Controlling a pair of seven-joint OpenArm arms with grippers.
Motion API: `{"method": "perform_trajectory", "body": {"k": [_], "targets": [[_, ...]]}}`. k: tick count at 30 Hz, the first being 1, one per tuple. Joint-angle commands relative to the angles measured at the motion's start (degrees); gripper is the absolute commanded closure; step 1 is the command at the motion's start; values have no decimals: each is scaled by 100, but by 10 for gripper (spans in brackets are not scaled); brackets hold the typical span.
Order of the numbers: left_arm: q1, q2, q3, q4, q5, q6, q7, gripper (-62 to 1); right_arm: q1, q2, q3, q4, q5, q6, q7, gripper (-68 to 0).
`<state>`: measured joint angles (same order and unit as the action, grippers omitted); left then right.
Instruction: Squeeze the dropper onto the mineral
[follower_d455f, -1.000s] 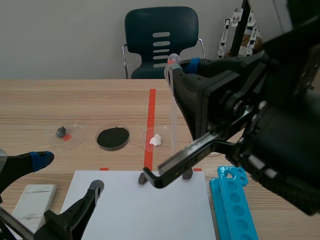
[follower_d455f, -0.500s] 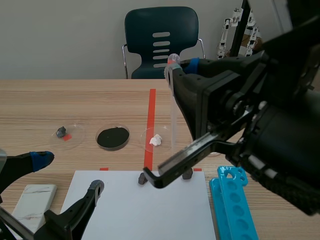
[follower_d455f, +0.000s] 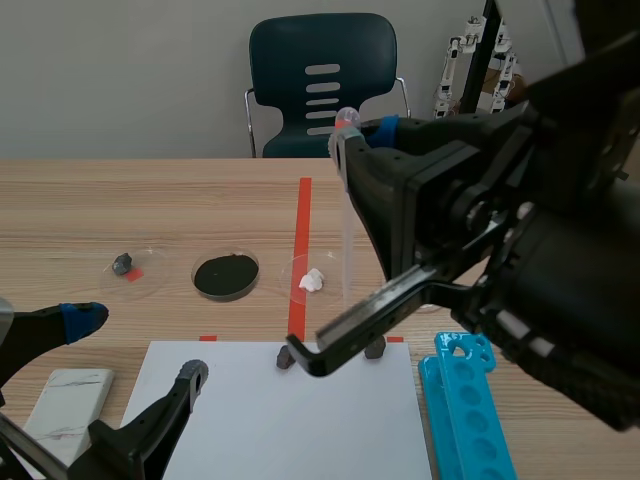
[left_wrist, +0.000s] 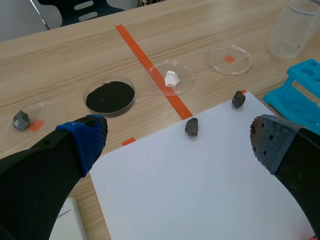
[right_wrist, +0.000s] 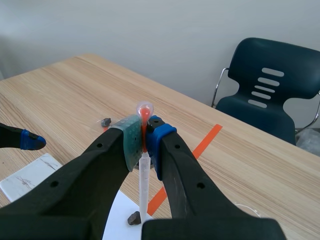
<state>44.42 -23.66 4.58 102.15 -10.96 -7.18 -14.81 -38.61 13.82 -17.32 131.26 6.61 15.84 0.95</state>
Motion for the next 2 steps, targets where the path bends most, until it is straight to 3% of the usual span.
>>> {"method": "perform_trajectory", "body": {"k": [1,2], "targets": [[13,11,-24,140,-31,-4,-81,-602,35,13,17,59,24,0,92,-11],[13,11,-24,140,-31,-4,-81,-602,35,13,17,59,24,0,92,-11]]}}
